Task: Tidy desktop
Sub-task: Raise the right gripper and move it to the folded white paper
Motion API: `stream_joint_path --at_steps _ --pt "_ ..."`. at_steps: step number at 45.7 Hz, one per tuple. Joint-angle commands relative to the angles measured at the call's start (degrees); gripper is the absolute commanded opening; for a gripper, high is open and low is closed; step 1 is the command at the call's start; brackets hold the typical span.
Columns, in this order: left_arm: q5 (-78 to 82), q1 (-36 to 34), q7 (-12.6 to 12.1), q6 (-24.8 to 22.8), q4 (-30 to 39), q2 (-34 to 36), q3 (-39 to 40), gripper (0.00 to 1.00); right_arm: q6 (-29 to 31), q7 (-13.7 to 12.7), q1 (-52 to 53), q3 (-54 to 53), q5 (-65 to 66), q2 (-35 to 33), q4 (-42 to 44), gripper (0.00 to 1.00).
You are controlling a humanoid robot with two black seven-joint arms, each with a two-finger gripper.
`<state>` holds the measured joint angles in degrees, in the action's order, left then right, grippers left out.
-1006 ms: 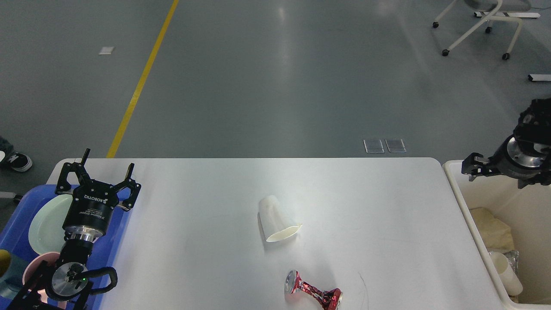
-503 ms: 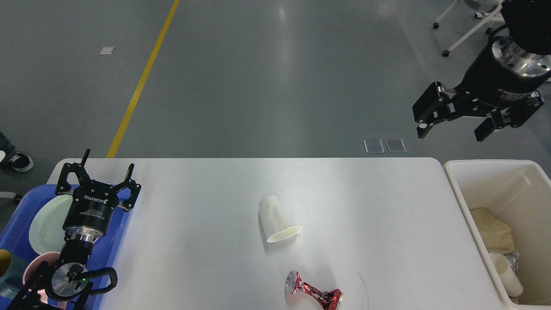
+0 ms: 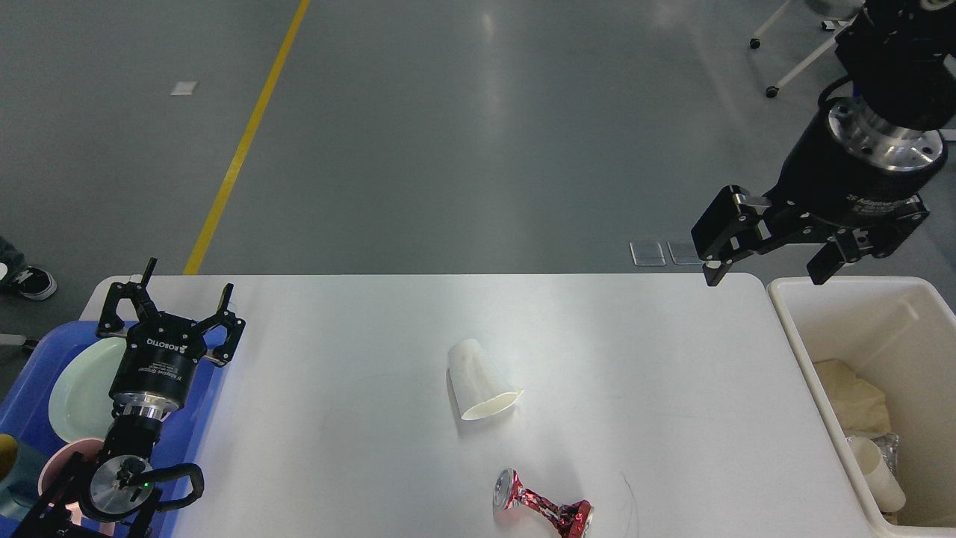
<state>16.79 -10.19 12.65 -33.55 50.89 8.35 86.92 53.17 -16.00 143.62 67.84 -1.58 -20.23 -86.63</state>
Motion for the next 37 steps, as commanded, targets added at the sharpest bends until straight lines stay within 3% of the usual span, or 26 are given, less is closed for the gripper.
stream_joint_path --at_steps 1,18,37 --pt "0.0 0.0 0.0 0.1 0.0 0.0 0.0 0.96 -0.3 0.0 0.0 -0.1 -0.1 0.2 0.3 1.0" --pt "0.0 0.0 0.0 0.0 0.0 0.0 0.0 0.96 -5.6 0.1 -3.4 -1.9 -0.9 3.3 3.0 1.0" --pt "0.0 0.0 0.0 0.1 0.0 0.0 0.0 0.96 -8.7 0.0 -23.5 -19.6 -1.0 13.2 15.3 0.98"
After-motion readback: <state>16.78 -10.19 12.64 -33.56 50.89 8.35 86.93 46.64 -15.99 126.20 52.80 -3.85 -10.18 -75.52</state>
